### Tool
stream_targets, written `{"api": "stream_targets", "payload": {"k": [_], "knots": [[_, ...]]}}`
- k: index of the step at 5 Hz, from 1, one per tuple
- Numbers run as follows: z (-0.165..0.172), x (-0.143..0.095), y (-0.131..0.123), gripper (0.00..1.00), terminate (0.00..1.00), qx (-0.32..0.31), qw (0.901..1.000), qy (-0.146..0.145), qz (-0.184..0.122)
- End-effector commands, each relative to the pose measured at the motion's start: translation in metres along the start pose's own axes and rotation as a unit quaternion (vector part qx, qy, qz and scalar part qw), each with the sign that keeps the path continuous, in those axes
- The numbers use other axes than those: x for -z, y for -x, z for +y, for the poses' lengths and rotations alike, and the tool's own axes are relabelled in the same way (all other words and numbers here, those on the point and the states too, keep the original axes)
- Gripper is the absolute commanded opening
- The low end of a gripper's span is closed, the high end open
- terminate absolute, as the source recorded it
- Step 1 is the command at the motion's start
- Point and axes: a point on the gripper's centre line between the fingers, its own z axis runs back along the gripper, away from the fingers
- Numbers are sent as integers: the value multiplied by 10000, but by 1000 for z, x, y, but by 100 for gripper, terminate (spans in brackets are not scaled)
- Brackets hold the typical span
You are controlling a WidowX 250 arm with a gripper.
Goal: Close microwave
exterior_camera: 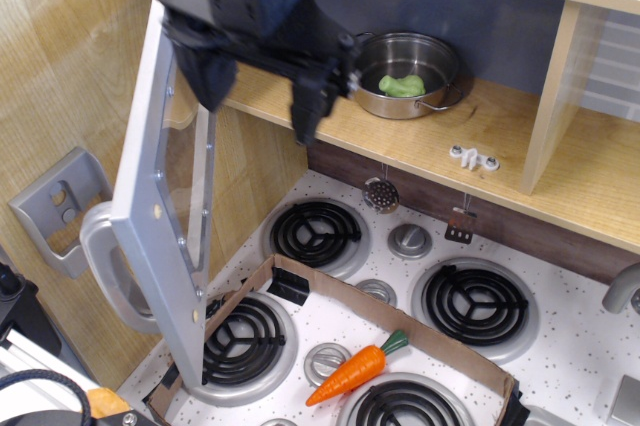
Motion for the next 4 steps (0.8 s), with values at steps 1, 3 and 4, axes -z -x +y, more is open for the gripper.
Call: {"api": "stream_targets", "payload": {"k": [1, 3, 4], "knots": [[19, -19, 2, 100, 0, 209, 9994, -276, -100], [46, -23, 12, 100, 0, 318, 9982, -506, 26], [53, -35, 16, 100, 0, 299, 9974, -652, -30]]}}
